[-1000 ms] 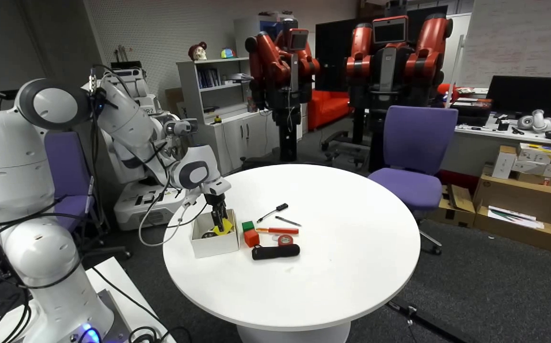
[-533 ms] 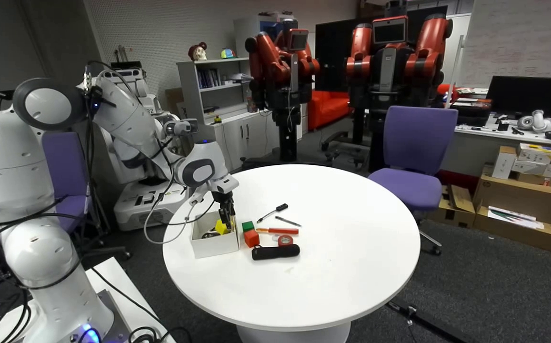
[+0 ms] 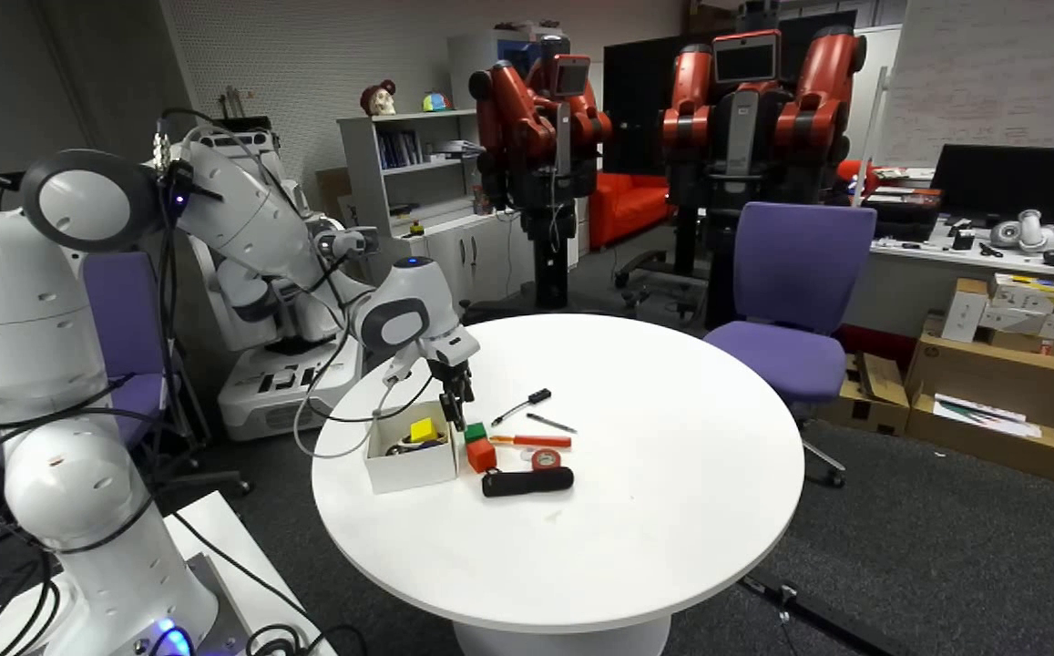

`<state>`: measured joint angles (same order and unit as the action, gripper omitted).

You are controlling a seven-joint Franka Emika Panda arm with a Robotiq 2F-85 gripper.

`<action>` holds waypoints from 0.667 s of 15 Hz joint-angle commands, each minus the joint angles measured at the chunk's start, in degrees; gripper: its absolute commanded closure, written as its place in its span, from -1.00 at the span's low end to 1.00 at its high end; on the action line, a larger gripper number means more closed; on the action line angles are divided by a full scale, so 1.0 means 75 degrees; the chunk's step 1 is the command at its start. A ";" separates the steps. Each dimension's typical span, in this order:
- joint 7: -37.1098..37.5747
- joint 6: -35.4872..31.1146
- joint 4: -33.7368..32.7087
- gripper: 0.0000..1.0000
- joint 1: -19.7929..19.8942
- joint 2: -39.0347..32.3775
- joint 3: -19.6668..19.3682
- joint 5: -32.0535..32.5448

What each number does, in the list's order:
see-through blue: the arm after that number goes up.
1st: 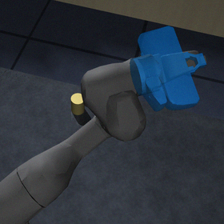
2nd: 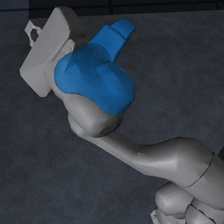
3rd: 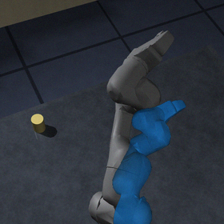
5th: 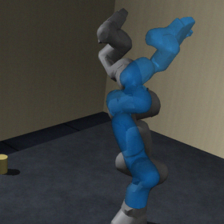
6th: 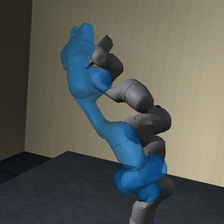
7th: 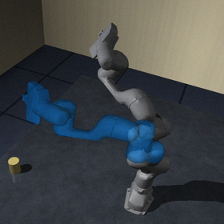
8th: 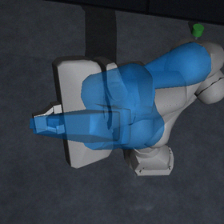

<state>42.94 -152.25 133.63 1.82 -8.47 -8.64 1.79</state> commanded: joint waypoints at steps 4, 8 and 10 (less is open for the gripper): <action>-0.0650 -0.0147 -0.0443 -1.00 0.0248 -0.0798 0.0027 -0.0602; -0.1152 -0.0793 -0.0609 -1.00 0.0335 -0.1435 0.0101 -0.1163; -0.1576 -0.0825 -0.0787 -1.00 0.0385 -0.1696 0.0228 -0.1552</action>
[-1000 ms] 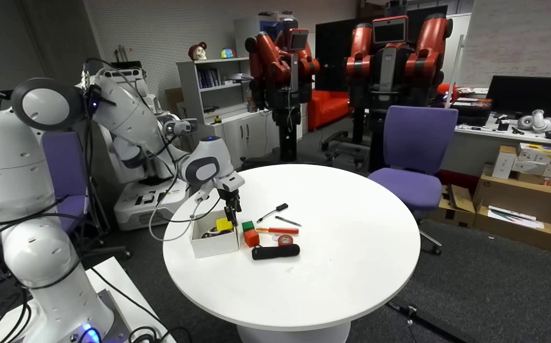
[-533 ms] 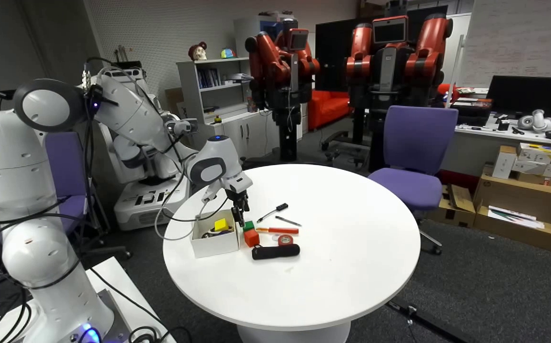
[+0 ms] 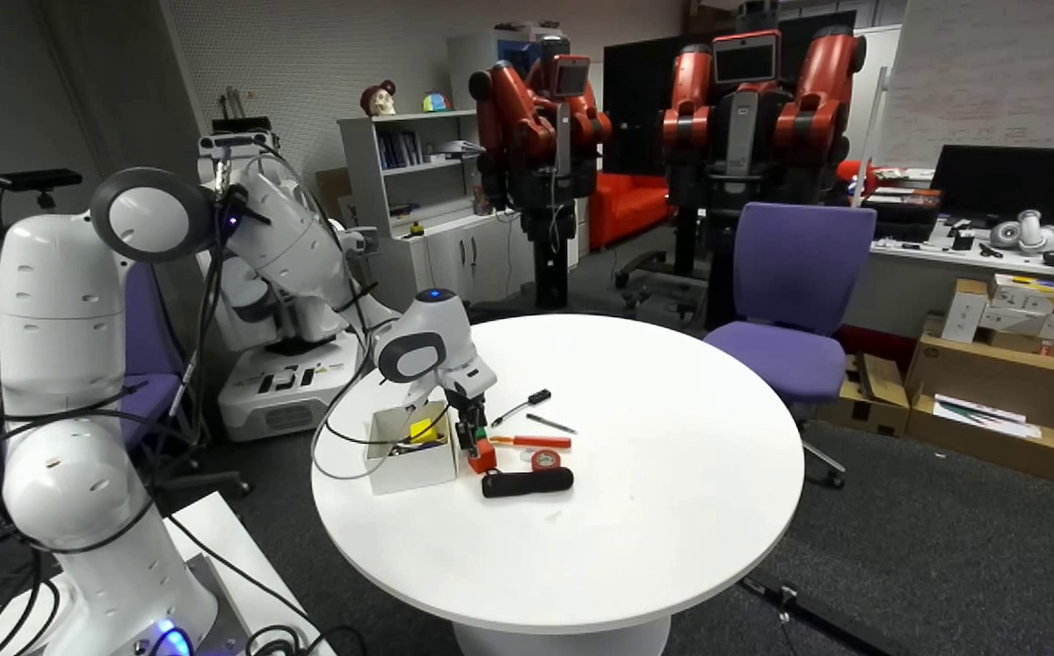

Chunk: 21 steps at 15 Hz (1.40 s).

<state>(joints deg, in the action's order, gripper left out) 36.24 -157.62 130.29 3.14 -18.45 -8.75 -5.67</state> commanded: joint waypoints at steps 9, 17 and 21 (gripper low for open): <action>-0.1450 0.0939 -0.1642 -1.00 0.0081 -0.1392 0.0381 -0.1161; -0.1284 0.1483 -0.2354 -1.00 -0.0157 -0.2109 0.0168 -0.0867; -0.1271 0.1535 -0.2434 -1.00 -0.0304 -0.2198 0.0133 -0.0779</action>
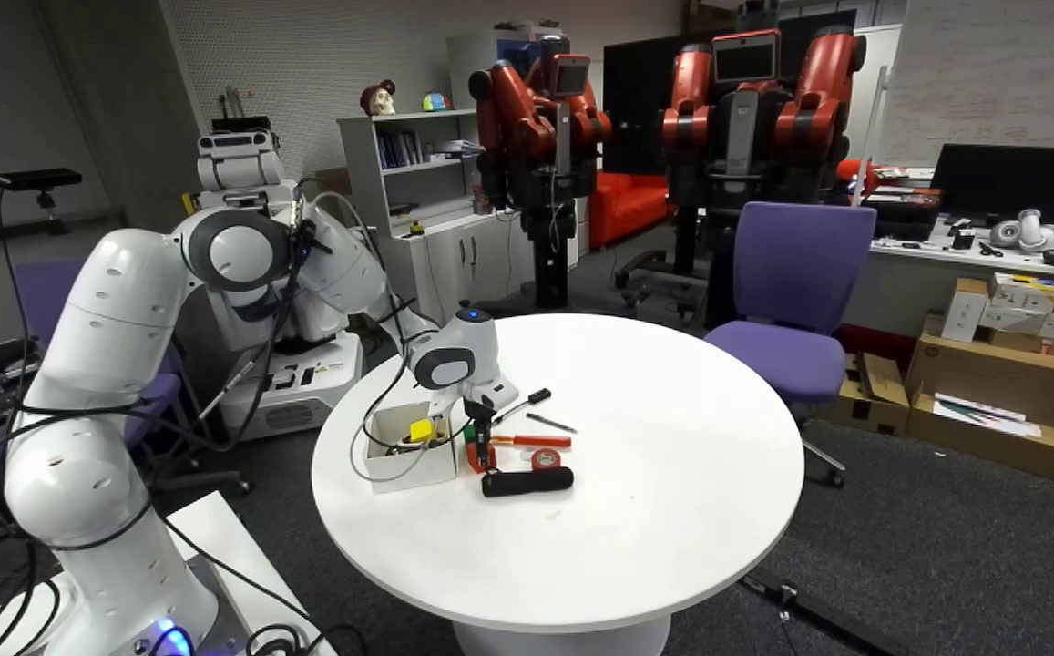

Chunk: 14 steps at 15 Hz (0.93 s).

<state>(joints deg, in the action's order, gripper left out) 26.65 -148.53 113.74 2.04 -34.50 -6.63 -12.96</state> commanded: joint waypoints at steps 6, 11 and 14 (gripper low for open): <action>0.0115 0.0383 -0.0330 -0.38 -0.0366 -0.0105 -0.0307 0.0450; 0.0139 0.0439 -0.0377 0.31 -0.0426 -0.0115 -0.0385 0.0553; 0.0178 0.0467 -0.0361 0.34 -0.0478 -0.0079 -0.0440 0.0623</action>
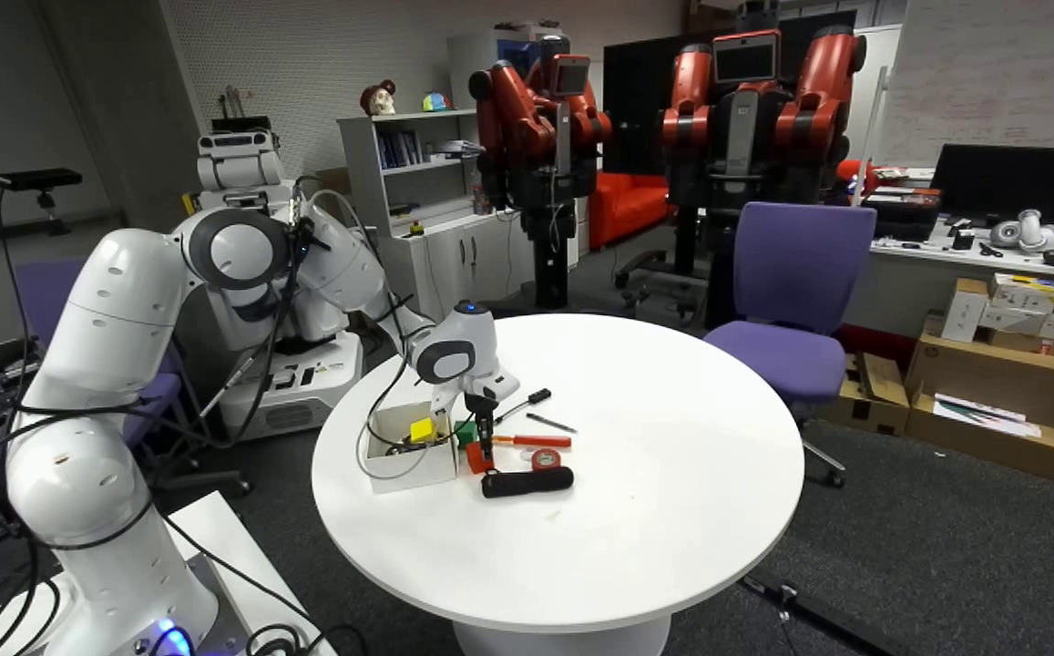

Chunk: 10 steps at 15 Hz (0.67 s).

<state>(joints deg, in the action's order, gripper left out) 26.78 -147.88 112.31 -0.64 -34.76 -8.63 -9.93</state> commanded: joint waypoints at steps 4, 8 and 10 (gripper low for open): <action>0.0077 0.0369 0.0034 0.35 -0.0080 0.0398 -0.0128 0.0137; -0.0072 0.0274 0.0273 0.35 0.0047 0.1081 -0.0002 -0.0038; -0.0109 0.0207 0.0371 0.35 0.0095 0.1475 0.0062 -0.0137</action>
<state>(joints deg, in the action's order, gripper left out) 26.79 -147.83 112.32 -0.79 -30.13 -8.89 -9.99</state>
